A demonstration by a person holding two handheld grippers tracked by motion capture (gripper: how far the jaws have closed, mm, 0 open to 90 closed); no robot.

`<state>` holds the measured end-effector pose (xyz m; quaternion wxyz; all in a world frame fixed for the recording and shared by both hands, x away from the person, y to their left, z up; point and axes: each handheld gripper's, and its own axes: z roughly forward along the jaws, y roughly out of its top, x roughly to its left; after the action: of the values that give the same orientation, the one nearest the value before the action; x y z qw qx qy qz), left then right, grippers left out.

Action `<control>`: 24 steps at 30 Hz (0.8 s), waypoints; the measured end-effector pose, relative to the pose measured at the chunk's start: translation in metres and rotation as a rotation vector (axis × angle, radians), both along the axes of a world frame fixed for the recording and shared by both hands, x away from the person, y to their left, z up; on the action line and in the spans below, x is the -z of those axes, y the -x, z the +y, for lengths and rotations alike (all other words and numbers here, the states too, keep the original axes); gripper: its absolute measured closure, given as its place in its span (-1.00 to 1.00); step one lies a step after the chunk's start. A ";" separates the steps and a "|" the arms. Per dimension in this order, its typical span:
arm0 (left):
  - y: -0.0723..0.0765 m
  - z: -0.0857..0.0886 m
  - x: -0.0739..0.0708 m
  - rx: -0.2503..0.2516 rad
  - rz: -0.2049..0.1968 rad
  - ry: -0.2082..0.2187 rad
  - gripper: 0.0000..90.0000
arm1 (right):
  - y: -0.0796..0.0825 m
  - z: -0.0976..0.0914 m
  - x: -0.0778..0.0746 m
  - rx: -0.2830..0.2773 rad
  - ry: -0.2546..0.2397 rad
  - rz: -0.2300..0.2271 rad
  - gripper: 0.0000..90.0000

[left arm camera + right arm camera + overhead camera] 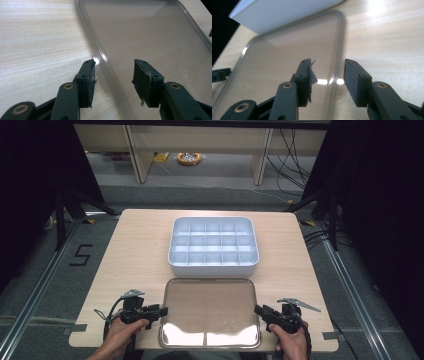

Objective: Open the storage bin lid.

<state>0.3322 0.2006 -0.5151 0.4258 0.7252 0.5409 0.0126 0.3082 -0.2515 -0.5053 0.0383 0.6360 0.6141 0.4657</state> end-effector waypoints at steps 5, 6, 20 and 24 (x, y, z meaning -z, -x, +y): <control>0.000 0.000 0.000 -0.012 -0.011 -0.002 0.08 | -0.003 -0.004 0.005 -0.023 0.031 -0.039 0.29; 0.000 0.000 0.000 -0.019 -0.014 0.000 0.07 | -0.002 -0.004 0.004 -0.020 0.026 -0.035 0.28; 0.004 0.005 -0.008 0.005 -0.014 0.042 -0.14 | 0.001 -0.003 -0.003 -0.012 0.000 -0.039 -0.03; 0.005 0.003 -0.010 0.021 -0.024 0.050 -0.20 | 0.001 -0.003 -0.002 -0.031 0.097 -0.083 -0.20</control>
<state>0.3272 0.2038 -0.5048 0.4504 0.7199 0.5281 0.0032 0.3076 -0.2550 -0.5034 0.0875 0.6040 0.6435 0.4620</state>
